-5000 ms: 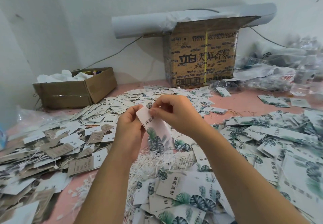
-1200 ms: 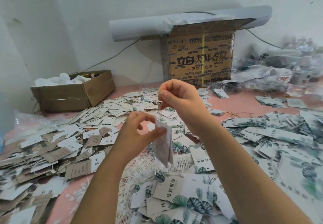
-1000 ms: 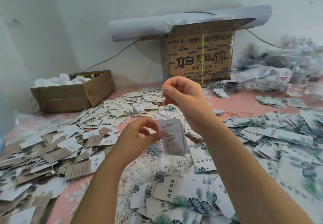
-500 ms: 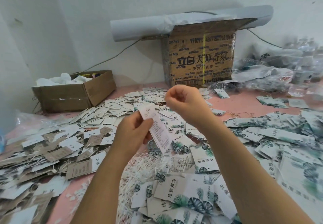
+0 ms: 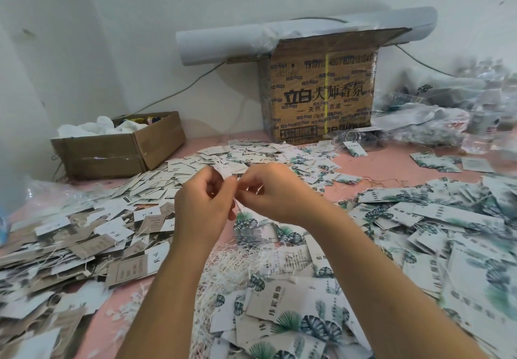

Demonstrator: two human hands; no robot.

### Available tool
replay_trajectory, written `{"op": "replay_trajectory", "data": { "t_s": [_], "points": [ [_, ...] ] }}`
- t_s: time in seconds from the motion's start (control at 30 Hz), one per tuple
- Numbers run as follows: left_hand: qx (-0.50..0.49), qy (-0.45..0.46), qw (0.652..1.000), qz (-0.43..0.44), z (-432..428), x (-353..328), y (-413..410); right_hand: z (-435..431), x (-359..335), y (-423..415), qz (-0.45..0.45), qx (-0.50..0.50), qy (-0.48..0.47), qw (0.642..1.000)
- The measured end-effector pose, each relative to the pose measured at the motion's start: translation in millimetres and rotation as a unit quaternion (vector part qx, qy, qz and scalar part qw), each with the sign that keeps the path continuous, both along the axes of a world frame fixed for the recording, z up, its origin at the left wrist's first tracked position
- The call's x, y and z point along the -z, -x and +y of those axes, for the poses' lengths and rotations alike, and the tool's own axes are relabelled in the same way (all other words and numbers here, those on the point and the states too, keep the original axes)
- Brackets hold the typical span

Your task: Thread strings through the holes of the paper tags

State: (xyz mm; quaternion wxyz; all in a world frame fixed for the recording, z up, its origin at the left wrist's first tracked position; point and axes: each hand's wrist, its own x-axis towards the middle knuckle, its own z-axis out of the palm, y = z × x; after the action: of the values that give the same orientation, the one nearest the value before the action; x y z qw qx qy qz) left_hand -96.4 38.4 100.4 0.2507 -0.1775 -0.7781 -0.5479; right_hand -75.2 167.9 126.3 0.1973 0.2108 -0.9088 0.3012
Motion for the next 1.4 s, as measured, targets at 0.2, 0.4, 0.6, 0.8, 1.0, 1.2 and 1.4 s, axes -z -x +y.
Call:
{"op": "replay_trajectory", "data": {
  "t_s": [0.2, 0.4, 0.6, 0.8, 1.0, 1.2, 1.4],
  "points": [
    [0.001, -0.008, 1.000, 0.029, 1, -3, -2, 0, 0, -1, -0.046, -0.034, 0.056, 0.997],
    [0.120, -0.042, 0.992, 0.003, 1, -4, -8, 5, 0, 3, -0.063, -0.058, 0.100, 0.991],
    [0.155, -0.112, 0.981, -0.019, -5, -6, -4, 20, -1, 3, -0.151, -0.035, 0.204, 0.967],
    [0.017, -0.079, 0.996, -0.042, -18, 2, 10, 38, -2, -6, -0.380, -0.067, 0.010, 0.923],
    [0.158, 0.439, 0.827, -0.315, -28, 21, 15, 24, 11, 1, -0.494, -0.036, -0.227, 0.838],
    [0.127, 0.581, 0.748, -0.294, -6, 31, 9, 19, 17, 4, -0.491, -0.003, -0.274, 0.827],
    [0.115, 0.525, 0.797, -0.275, 0, 40, 13, 19, 17, 4, -0.476, -0.014, -0.306, 0.825]
  ]
}}
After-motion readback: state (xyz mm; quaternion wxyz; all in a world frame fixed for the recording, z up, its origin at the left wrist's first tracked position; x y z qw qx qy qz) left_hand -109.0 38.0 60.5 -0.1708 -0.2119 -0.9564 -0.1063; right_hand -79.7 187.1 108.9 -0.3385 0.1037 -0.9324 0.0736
